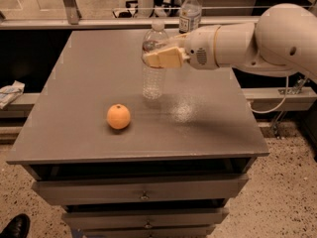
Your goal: Move water bottle near orange
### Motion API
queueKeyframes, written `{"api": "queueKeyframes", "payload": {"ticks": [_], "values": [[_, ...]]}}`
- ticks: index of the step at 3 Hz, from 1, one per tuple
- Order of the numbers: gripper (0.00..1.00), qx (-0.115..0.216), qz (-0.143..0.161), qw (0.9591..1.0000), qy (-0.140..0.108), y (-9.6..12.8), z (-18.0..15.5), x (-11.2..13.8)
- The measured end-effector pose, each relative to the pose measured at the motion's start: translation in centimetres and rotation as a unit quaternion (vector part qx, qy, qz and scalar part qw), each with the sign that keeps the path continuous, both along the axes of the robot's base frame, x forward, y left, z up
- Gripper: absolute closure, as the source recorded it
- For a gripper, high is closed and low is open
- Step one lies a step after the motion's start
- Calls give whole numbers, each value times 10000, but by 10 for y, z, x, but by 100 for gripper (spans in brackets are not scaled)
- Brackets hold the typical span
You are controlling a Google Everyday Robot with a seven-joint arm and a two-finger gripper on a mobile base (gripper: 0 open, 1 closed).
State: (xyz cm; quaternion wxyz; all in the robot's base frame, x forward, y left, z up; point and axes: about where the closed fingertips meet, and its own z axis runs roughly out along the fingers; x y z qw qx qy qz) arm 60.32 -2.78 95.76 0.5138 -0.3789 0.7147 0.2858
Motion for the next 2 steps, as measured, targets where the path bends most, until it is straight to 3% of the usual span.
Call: {"api": "queueKeyframes", "payload": {"ticks": [2], "values": [[98,114,282,9995,-23,23,-14,-10]]}}
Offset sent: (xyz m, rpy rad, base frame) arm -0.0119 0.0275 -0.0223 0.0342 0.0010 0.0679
